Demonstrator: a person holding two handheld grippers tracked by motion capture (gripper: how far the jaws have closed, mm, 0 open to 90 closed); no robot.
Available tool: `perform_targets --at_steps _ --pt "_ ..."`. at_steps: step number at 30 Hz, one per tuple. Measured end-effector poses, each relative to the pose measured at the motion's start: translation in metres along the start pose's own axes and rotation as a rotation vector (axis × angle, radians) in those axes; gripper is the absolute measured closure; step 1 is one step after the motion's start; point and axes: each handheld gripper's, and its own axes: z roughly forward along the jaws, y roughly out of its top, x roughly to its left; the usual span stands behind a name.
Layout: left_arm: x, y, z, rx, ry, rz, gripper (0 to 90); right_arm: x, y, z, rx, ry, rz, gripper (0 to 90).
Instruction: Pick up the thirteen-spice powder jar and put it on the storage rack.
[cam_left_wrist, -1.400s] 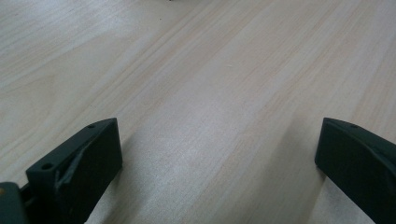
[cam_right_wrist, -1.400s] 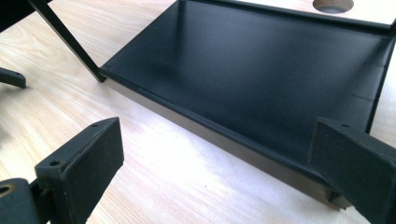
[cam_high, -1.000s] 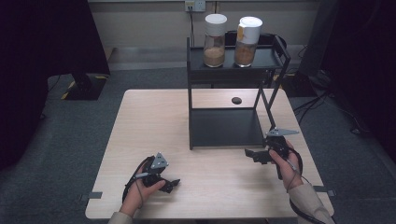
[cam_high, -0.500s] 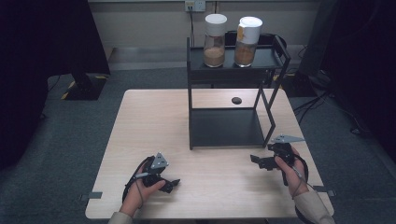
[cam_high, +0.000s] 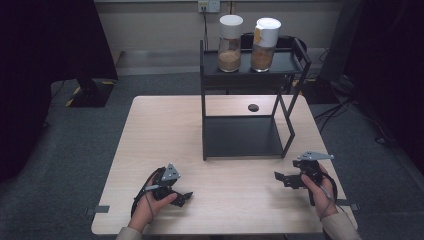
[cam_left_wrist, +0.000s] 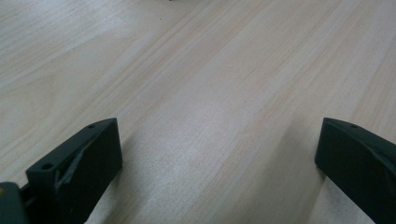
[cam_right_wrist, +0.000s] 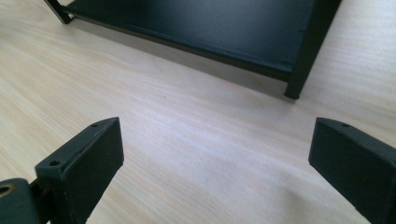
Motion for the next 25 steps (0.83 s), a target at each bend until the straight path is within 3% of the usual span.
perform_targets --at_steps 5,15,25 --pt "0.000 0.000 0.000 0.000 0.000 0.000 0.0 -0.001 -0.007 -0.004 0.008 -0.020 -0.005 2.0" --pt "0.000 0.000 0.000 0.000 0.000 0.000 0.0 0.000 -0.022 -0.012 0.047 -0.098 -0.065 1.9" --pt "0.000 0.000 0.000 0.000 -0.001 0.000 0.0 0.005 -0.029 -0.017 0.091 -0.134 -0.125 2.0"
